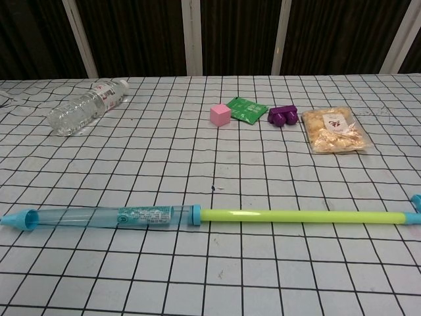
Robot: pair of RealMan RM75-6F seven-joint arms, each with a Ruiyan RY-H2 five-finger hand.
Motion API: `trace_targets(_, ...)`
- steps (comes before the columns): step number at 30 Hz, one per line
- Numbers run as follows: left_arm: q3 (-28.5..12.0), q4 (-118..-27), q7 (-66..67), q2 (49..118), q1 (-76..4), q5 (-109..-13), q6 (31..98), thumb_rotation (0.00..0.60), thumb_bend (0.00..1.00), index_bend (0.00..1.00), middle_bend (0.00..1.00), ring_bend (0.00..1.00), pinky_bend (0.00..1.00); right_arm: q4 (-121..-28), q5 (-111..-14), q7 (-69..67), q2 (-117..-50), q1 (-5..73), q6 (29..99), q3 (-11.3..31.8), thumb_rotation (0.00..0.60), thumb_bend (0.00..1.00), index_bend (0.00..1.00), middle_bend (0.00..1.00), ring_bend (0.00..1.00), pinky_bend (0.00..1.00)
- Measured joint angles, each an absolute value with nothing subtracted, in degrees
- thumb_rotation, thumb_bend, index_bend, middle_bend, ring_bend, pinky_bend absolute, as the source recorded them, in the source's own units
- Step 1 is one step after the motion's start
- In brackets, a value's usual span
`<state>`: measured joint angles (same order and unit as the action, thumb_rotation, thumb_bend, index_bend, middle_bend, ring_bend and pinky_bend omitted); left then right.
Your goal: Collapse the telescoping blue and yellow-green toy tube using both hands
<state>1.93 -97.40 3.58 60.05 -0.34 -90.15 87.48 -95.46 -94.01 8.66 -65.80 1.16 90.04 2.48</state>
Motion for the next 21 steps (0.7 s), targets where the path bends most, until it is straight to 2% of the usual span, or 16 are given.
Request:
trace_targets(6,1.9,-97.6,4.0,60.1,-0.4,-90.3,87.4,0.6,0.15,0.0,0.0,0.0,0.0,-99.0,-93.6,13.9,-68.4,4.4,84.0,2.9,0.6,0.42,0.4,0.13,0.0,0.0)
trace_targets(14,2.0,-97.7,3.9,60.0,-0.6,-90.4,87.1,0.6,0.15,0.0,0.0,0.0,0.0,-100.3,-89.0,24.6,-76.9,8.6,76.4,3.7,0.6,0.42,0.4,0.14,0.0,0.0)
trace_targets(21,2.1,-97.6,3.7,60.0,-0.7,-90.7,87.0,0.6,0.15,0.0,0.0,0.0,0.0,-97.6,-84.8,30.9,-83.7,10.7,73.4,4.2,0.6,0.42,0.42,0.14,0.0,0.0)
